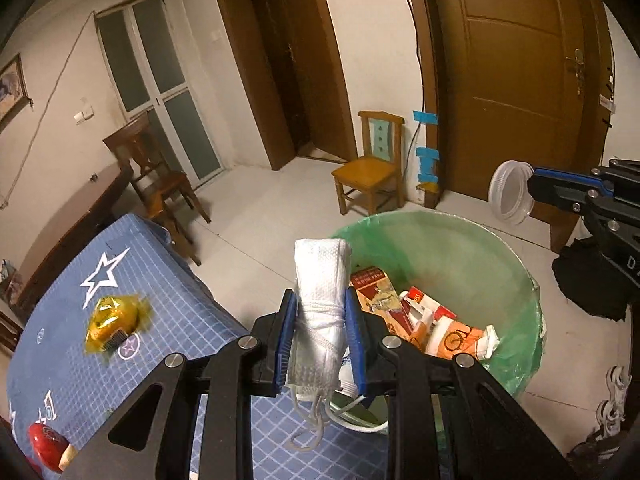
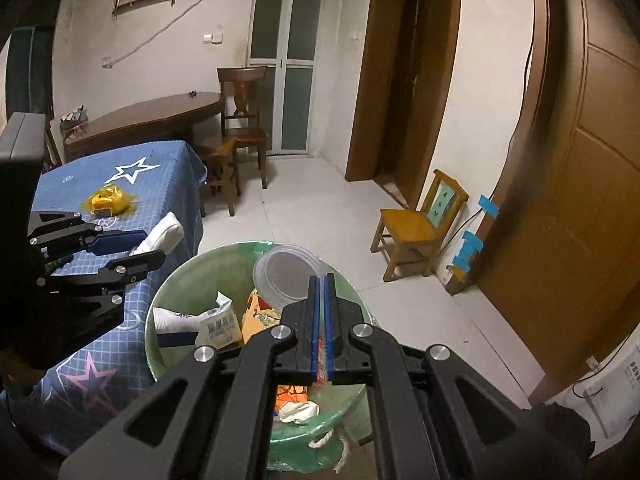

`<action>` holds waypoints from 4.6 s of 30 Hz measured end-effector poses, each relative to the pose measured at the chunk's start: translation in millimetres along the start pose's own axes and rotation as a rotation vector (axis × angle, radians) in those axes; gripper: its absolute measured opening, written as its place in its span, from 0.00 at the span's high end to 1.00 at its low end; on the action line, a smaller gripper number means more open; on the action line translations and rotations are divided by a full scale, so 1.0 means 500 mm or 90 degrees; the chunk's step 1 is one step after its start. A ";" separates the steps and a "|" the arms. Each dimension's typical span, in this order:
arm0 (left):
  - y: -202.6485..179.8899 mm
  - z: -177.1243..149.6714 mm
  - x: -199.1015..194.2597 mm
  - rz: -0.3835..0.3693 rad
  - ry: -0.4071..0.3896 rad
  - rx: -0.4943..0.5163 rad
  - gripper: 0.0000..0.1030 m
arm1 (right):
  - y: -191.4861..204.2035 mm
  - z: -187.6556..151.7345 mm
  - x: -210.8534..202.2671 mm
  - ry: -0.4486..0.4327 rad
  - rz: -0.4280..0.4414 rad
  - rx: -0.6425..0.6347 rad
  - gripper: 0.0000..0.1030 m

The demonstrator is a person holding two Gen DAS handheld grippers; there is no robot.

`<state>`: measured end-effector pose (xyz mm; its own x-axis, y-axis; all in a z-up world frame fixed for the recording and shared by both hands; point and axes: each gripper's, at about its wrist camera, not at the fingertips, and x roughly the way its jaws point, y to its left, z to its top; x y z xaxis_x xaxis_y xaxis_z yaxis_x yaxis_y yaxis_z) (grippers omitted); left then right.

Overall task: Collect trash
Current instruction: 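Carry the mask and plastic lid toward the green bin, then open both tools over the green bin to drop mask and lid, then grasp the white towel with the left tool while the right tool grasps a sponge block, then carry the white towel and sponge block over the green bin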

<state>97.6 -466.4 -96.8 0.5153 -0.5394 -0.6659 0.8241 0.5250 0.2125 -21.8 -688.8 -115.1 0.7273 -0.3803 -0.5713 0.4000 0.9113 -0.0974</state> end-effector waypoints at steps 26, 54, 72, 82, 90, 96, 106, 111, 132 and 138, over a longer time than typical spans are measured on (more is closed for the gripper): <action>0.060 -0.018 -0.041 -0.065 -0.020 -0.021 0.29 | -0.037 -0.002 0.039 0.021 0.043 0.039 0.91; 0.560 -0.469 -0.432 -0.014 0.012 -0.133 0.38 | 0.427 0.016 -0.029 0.010 0.360 -0.146 0.39; 0.578 -0.521 -0.272 -0.057 0.079 -0.101 0.45 | 0.690 -0.023 0.066 0.150 0.469 -0.246 0.59; 0.554 -0.529 -0.291 -0.010 0.072 -0.133 0.63 | 0.640 -0.019 0.055 0.142 0.496 -0.178 0.72; 0.515 -0.524 -0.362 0.089 0.077 -0.189 0.63 | 0.598 -0.022 -0.022 0.095 0.510 -0.171 0.72; 0.465 -0.499 -0.377 0.145 0.083 -0.182 0.63 | 0.571 -0.025 -0.056 0.070 0.513 -0.166 0.72; 0.439 -0.422 -0.389 0.223 0.068 -0.183 0.63 | 0.493 -0.007 -0.092 0.020 0.468 -0.141 0.72; 0.410 -0.362 -0.401 0.246 0.043 -0.153 0.63 | 0.443 0.016 -0.108 -0.009 0.432 -0.132 0.72; 0.201 -0.073 -0.267 0.165 -0.022 -0.006 0.63 | 0.171 0.088 -0.107 -0.043 0.233 -0.070 0.72; 0.141 -0.017 -0.205 0.137 -0.021 0.027 0.63 | 0.108 0.085 -0.073 -0.020 0.188 -0.045 0.72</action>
<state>101.1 -368.4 -19.7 0.6870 -0.4394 -0.5788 0.7034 0.6020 0.3779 -2.8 -632.3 -65.0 0.8236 -0.1007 -0.5582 0.1292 0.9915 0.0118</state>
